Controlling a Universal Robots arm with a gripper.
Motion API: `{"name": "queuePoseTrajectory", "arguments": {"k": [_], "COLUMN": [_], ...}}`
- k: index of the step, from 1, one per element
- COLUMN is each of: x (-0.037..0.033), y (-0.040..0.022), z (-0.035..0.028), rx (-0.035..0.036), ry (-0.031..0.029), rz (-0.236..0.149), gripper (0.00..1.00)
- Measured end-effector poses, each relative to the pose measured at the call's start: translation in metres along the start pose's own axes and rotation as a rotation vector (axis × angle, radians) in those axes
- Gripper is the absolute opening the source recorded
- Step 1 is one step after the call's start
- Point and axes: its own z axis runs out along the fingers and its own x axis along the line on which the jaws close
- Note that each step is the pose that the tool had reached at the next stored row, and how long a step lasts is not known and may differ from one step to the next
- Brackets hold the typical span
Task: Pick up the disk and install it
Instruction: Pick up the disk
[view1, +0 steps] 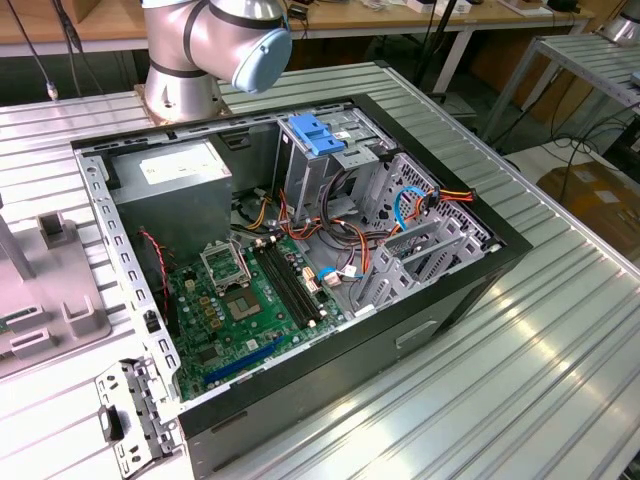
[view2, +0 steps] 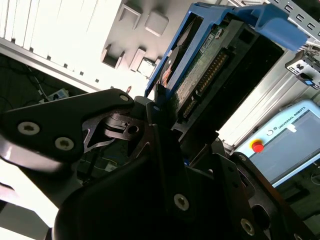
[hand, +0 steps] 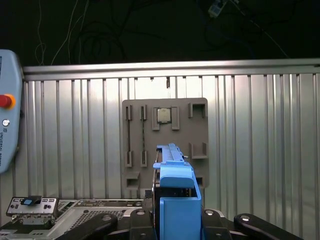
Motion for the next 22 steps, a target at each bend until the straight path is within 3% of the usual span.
{"name": "queuePoseTrajectory", "arguments": {"k": [22], "x": [0.0016], "y": [-0.0070], "z": [0.0000], "rx": [0.0000], "ry": [0.0000], "rz": [0.000], "gripper": [0.36]}}
